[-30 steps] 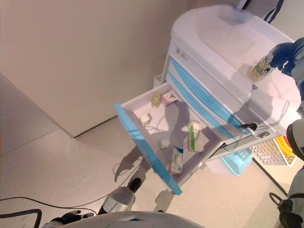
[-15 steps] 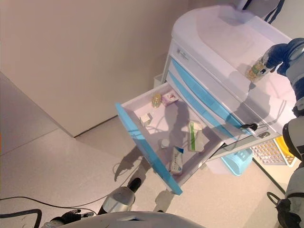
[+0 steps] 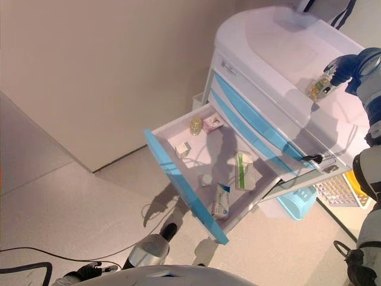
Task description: Open the drawer and pick up the medicine
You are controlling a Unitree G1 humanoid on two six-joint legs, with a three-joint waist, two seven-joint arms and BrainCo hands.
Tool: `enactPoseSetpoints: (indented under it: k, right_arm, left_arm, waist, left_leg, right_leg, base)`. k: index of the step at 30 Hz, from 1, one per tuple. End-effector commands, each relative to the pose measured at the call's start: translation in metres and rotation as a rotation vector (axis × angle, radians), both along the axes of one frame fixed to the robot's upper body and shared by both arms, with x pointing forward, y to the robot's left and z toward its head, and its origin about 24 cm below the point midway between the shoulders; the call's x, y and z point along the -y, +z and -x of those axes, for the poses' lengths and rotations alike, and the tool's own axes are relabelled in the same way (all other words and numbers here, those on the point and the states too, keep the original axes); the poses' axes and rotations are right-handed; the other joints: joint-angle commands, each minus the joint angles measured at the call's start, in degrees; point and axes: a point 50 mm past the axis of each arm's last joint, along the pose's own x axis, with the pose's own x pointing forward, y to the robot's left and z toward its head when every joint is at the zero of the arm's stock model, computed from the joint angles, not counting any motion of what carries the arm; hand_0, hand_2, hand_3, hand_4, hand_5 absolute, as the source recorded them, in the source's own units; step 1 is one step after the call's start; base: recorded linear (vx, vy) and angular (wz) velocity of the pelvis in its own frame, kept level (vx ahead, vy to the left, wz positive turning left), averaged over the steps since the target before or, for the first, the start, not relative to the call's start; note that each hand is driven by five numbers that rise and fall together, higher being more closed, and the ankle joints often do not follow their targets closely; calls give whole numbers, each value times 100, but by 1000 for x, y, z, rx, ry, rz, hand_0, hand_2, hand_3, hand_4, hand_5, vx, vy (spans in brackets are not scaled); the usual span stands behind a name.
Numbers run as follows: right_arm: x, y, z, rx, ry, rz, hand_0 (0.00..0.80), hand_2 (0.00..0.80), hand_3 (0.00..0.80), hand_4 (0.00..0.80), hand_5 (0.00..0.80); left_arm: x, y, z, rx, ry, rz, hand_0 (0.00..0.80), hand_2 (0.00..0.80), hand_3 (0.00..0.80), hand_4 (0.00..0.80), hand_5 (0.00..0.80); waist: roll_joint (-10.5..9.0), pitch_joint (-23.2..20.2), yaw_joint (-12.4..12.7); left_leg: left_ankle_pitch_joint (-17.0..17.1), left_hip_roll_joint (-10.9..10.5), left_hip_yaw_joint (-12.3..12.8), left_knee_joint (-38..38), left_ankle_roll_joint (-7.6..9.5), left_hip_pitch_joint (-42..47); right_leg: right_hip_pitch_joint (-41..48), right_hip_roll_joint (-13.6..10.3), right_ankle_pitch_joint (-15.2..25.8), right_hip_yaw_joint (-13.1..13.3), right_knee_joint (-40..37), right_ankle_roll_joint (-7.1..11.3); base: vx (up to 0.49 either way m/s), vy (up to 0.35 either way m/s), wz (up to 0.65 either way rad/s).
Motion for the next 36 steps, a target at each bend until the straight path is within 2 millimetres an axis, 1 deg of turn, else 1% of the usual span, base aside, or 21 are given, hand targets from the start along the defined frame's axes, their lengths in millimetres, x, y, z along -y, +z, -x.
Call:
enactPoseSetpoints:
  k: [1, 8, 12, 22, 25, 28, 31, 36]
  right_arm:
    - [-1, 29, 2, 74, -6, 55, 0, 0, 0, 0, 0]
    - [-5, 47, 3, 162, 18, 28, 0, 0, 0, 0, 0]
    - [-8, 59, 5, 259, 33, -1, 0, 0, 0, 0, 0]
    - [-9, 94, 14, 485, 26, 16, 0, 0, 0, 0, 0]
    - [-8, 102, 18, 522, 7, 31, 0, 0, 0, 0, 0]
    - [-3, 107, 22, 534, -19, 45, 0, 0, 0, 0, 0]
    - [4, 106, 26, 546, -41, 36, 0, 0, 0, 0, 0]
    - [13, 110, 33, 643, -86, -4, 0, 0, 0, 0, 0]
  left_arm:
    - [-11, 3, 21, -52, -27, -41, 0, 0, 0, 0, 0]
    - [-6, 0, 20, -51, -18, -31, 0, 0, 0, 0, 0]
    - [-3, -1, 20, -50, -10, -25, 0, 0, 0, 0, 0]
    - [8, -6, 19, -54, 2, 1, 0, 0, 0, 0, 0]
    - [9, -7, 19, -55, 2, 6, 0, 0, 0, 0, 0]
    - [11, -8, 20, -65, -10, 9, 0, 0, 0, 0, 0]
    - [11, -8, 21, -71, -22, 8, 0, 0, 0, 0, 0]
    - [14, -9, 19, -93, -63, 15, 0, 0, 0, 0, 0]
  waist:
    - [33, -391, -9]
    - [69, -498, -139]
    - [104, -570, -232]
    - [193, -759, -434]
    - [211, -801, -482]
    - [224, -835, -524]
    - [239, -851, -567]
    - [299, -887, -726]
  left_leg:
    - [-760, 43, 396, 55, 138, 362]
    - [-761, 63, 492, 13, 124, 395]
    - [-764, 78, 569, -8, 113, 423]
    - [-801, 95, 758, -25, 93, 465]
    - [-815, 97, 807, -33, 92, 482]
    - [-829, 108, 864, -26, 91, 491]
    - [-839, 130, 934, -23, 92, 497]
    - [-867, 160, 1111, -31, 95, 517]
  right_leg:
    - [-492, -199, 307, 441, 554, 246]
    - [-512, -227, 293, 477, 559, 240]
    - [-518, -243, 293, 499, 556, 235]
    - [-542, -266, 278, 584, 528, 214]
    - [-558, -274, 274, 591, 530, 206]
    - [-567, -291, 274, 595, 537, 206]
    - [-592, -301, 280, 603, 563, 214]
    - [-653, -318, 302, 681, 588, 240]
  base:
    - [-31, 6, -3]
    - [-50, 6, -4]
    - [-50, 3, -9]
    - [-48, 10, -6]
    - [-37, 5, -14]
    - [-35, -8, -6]
    - [-42, -29, -5]
    - [-50, -28, -14]
